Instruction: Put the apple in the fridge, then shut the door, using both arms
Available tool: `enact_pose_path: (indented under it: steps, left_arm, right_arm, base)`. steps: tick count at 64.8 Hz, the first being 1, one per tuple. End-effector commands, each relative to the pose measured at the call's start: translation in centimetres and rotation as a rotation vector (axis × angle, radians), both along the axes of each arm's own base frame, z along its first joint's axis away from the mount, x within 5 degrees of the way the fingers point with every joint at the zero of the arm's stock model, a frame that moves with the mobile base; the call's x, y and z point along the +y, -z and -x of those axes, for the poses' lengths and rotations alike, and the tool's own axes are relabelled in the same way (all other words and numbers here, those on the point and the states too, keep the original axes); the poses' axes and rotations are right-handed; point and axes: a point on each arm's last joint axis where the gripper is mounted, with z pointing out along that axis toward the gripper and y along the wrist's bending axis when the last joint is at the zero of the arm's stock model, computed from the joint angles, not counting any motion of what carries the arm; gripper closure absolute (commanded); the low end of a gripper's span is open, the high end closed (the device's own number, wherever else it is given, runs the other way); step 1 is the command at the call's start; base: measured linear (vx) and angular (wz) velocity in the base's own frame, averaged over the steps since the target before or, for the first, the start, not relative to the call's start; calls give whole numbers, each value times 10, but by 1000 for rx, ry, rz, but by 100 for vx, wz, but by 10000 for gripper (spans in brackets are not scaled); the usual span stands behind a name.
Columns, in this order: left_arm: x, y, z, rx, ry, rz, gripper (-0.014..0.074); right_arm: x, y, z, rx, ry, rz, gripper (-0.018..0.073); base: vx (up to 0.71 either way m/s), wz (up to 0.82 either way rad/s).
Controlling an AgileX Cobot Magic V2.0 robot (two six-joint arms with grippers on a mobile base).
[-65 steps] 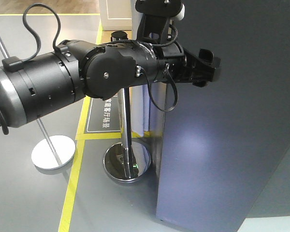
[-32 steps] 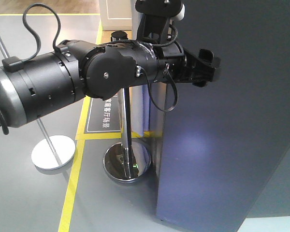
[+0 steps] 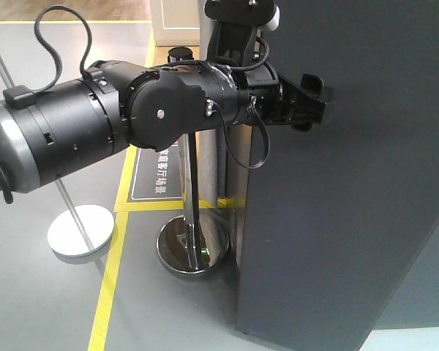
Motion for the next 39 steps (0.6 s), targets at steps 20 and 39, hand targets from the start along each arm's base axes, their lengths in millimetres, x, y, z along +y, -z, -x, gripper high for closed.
enact_pose_path:
  steps: [20,39]
  left_arm:
    - [7,-41,10,-101,-7,118,6]
    - [7,-40,10,-100,-7,116,6]
  right_arm:
    - [-2,-39,-97,-92,97,55,-1]
    - [-39,-23,-138,-124,167,-22,-1]
  base:
    - [0,0]
    - [0,0]
